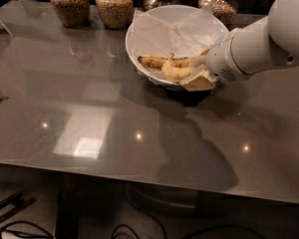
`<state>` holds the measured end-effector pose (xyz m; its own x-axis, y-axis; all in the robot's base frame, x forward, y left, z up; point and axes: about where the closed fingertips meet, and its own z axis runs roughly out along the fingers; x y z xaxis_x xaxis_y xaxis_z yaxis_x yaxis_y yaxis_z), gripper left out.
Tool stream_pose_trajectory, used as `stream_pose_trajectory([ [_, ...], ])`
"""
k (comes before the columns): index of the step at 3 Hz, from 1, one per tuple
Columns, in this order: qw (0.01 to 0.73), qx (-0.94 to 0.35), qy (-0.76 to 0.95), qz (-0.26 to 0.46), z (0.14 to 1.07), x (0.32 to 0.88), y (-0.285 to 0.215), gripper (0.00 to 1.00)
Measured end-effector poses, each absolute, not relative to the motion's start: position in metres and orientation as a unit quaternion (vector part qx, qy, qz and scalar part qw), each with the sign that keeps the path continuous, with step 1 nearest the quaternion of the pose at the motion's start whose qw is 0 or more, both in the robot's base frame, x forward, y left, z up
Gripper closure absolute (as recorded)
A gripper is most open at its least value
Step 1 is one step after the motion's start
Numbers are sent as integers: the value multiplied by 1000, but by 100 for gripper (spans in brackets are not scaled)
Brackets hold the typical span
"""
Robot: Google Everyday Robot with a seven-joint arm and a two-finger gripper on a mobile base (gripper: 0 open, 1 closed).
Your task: Pick banana from white bowl
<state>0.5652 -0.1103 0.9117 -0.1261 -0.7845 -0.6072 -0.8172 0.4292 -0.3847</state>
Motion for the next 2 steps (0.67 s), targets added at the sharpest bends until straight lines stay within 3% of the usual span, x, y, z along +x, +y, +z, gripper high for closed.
stream_pose_trajectory([
  [2, 392, -532, 750, 25, 910, 564, -108, 99],
])
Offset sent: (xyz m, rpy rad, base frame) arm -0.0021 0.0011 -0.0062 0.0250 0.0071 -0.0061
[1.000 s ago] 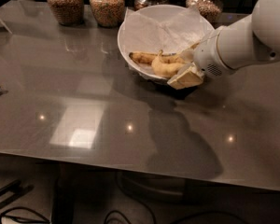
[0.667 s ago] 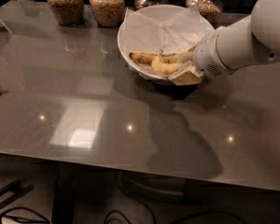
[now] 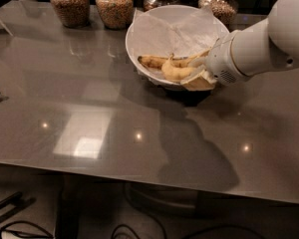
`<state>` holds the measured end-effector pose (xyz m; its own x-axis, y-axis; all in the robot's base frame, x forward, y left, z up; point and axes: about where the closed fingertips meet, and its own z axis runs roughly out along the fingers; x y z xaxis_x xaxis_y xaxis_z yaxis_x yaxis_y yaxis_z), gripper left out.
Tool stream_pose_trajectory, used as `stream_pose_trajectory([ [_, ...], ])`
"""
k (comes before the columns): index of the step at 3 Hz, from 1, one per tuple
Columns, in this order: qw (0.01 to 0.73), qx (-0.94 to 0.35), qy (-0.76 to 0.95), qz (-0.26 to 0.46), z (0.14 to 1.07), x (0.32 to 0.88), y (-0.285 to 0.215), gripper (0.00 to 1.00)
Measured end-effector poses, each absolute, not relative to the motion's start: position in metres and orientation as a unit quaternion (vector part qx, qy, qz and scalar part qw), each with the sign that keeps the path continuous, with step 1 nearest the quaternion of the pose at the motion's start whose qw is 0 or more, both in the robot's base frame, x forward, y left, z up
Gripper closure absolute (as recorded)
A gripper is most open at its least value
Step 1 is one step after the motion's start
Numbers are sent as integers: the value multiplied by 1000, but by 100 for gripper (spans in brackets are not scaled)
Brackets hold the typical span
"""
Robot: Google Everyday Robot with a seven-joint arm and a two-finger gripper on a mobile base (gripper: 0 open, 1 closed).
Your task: Pick banana from white bowl
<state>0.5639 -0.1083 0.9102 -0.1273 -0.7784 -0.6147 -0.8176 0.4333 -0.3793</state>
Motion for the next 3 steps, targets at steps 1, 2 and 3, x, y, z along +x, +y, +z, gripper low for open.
stream_pose_trajectory([
  [1, 400, -525, 751, 30, 913, 563, -110, 100],
  [2, 419, -519, 745, 22, 927, 564, -116, 100],
  [3, 437, -520, 734, -2, 950, 561, -125, 100],
])
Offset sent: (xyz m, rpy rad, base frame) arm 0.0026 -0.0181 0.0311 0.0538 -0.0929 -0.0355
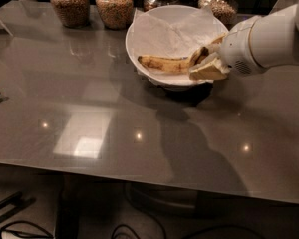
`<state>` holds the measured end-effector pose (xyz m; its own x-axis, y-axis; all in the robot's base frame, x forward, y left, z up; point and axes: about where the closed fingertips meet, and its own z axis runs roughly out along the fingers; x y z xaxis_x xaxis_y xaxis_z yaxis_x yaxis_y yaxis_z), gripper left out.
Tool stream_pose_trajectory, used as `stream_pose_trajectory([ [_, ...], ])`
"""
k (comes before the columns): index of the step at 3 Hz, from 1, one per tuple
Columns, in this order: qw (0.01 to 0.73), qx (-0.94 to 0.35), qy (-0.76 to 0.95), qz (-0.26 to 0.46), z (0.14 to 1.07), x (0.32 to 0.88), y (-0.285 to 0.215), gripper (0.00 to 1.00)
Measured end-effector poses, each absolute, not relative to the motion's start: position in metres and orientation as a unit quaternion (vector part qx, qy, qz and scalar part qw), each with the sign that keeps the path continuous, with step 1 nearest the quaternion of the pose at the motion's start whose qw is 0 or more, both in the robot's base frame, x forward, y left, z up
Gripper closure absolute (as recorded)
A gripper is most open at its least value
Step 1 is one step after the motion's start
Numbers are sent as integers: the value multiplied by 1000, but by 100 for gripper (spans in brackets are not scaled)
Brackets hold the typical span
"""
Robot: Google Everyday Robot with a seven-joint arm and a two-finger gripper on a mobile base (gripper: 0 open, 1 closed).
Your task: Pick banana from white bowl
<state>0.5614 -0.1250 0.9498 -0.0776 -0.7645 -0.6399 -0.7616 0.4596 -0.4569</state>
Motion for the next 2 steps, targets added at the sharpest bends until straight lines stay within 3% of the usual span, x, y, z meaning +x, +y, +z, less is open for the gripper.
stream_pose_trajectory([
  [2, 463, -515, 720, -46, 995, 541, -158, 100],
])
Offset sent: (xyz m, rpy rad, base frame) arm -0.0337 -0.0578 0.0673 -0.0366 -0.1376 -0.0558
